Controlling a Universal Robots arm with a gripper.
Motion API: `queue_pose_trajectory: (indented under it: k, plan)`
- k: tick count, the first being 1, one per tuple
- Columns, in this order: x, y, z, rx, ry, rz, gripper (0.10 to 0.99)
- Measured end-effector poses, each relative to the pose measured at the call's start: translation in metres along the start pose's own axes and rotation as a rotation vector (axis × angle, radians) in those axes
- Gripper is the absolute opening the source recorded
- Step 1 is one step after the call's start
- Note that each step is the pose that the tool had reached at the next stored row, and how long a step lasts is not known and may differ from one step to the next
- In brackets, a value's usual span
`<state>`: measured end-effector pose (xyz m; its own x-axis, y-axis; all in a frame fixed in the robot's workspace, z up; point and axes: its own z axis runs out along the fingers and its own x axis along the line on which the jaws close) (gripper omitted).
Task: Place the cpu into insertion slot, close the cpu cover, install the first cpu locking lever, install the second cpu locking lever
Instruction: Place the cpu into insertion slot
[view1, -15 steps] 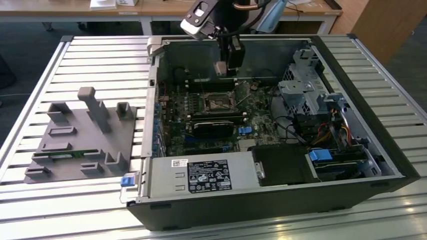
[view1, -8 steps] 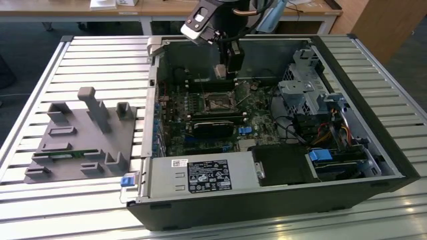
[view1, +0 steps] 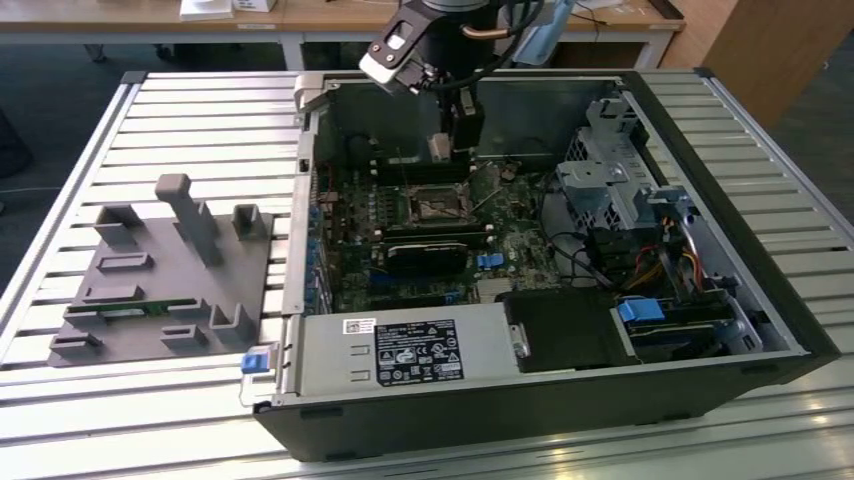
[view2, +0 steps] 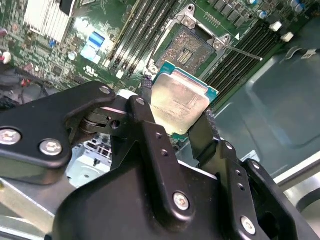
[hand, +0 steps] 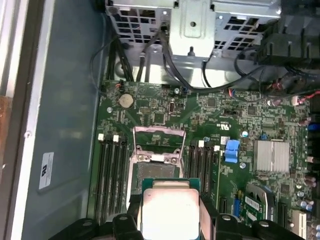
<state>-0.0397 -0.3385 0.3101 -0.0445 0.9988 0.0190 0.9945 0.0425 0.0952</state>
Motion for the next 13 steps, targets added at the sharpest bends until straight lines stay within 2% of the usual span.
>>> queue_pose_trajectory:
  k: [13]
  plan:
    - [-0.0002,-0.0009,0.0091,0.000,-0.0012,0.012,0.541]
